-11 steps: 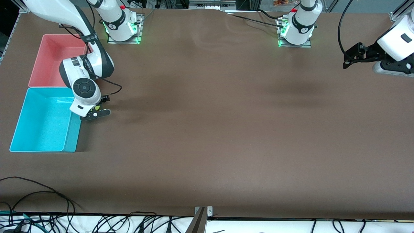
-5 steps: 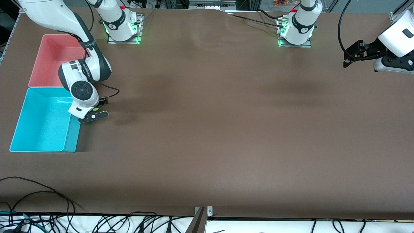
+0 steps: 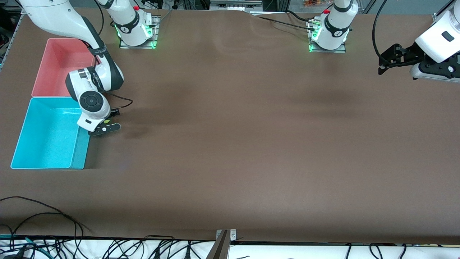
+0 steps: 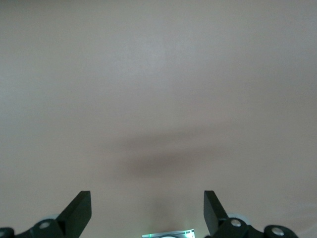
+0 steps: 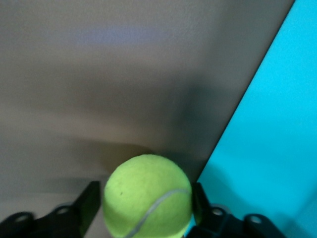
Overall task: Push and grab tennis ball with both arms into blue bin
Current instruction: 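Lower the right gripper over the tennis ball and grasp it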
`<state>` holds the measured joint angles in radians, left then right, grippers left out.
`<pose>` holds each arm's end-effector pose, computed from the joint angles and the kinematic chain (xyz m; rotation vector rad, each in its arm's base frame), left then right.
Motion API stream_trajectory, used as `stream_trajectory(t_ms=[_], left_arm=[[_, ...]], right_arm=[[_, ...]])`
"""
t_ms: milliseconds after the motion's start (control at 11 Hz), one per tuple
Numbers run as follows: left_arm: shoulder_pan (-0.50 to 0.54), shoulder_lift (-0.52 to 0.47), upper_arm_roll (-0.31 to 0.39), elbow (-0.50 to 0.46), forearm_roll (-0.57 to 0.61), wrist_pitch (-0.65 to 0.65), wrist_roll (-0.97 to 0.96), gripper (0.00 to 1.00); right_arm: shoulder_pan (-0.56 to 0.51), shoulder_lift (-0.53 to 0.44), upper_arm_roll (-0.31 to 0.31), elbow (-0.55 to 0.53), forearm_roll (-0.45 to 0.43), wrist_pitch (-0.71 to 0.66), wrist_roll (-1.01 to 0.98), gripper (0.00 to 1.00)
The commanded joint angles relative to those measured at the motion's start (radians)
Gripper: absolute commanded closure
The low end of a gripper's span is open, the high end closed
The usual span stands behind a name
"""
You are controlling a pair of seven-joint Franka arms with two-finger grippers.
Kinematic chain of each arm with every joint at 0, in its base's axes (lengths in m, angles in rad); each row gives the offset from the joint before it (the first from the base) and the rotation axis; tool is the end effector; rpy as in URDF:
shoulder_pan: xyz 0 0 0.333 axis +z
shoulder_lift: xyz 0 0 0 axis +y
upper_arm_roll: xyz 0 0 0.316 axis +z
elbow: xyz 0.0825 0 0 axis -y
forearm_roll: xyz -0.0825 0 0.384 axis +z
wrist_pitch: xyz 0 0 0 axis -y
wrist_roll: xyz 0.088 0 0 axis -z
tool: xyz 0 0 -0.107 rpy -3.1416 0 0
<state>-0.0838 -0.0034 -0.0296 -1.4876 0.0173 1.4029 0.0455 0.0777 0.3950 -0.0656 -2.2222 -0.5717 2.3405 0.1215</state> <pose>0.5327 -0.0586 0.6509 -3.1095 0.2441 0.1259 0.5192 -0.0035 0.1768 2.6867 0.4788 -0.3408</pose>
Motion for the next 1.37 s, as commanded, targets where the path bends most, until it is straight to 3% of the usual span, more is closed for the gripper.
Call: stream_trajectory(t_ms=[0,91,365,456,639,730,912,1095,1277], left_arm=[[-0.004,0.013,-0.006,0.03,0.012,-0.019,-0.012,0.0],[-0.004,0.011,-0.007,0.03,0.012,-0.019,-0.012,0.0],[-0.004,0.011,-0.016,0.03,0.012,-0.021,-0.012,0.0],[-0.004,0.011,-0.022,0.032,0.012,-0.021,-0.012,0.0],[-0.004,0.011,-0.029,0.032,0.012,-0.021,-0.013,0.0],[-0.004,0.011,-0.027,0.032,0.012,-0.021,-0.012,0.0],[-0.004,0.011,-0.026,0.032,0.012,-0.021,-0.013,0.0],[-0.004,0.011,-0.026,0.032,0.012,-0.021,-0.013,0.0],[-0.004,0.011,-0.026,0.032,0.012,-0.021,-0.013,0.0]], right_arm=[[-0.015,0.001,0.003,-0.011,-0.025,0.026,-0.011,0.71],[-0.013,-0.001,0.003,-0.004,-0.022,0.022,-0.01,0.77],[-0.01,-0.021,0.036,0.079,-0.011,-0.089,-0.016,0.77],[-0.012,-0.022,0.058,0.134,0.015,-0.177,-0.025,0.77],[-0.012,-0.038,0.059,0.261,0.152,-0.342,-0.185,0.77],[-0.015,-0.038,0.05,0.339,0.23,-0.444,-0.283,0.77],[-0.038,-0.039,0.014,0.413,0.301,-0.536,-0.411,0.77],[-0.055,-0.042,-0.058,0.423,0.387,-0.527,-0.578,0.77],[-0.099,-0.039,-0.088,0.423,0.455,-0.526,-0.708,0.76]])
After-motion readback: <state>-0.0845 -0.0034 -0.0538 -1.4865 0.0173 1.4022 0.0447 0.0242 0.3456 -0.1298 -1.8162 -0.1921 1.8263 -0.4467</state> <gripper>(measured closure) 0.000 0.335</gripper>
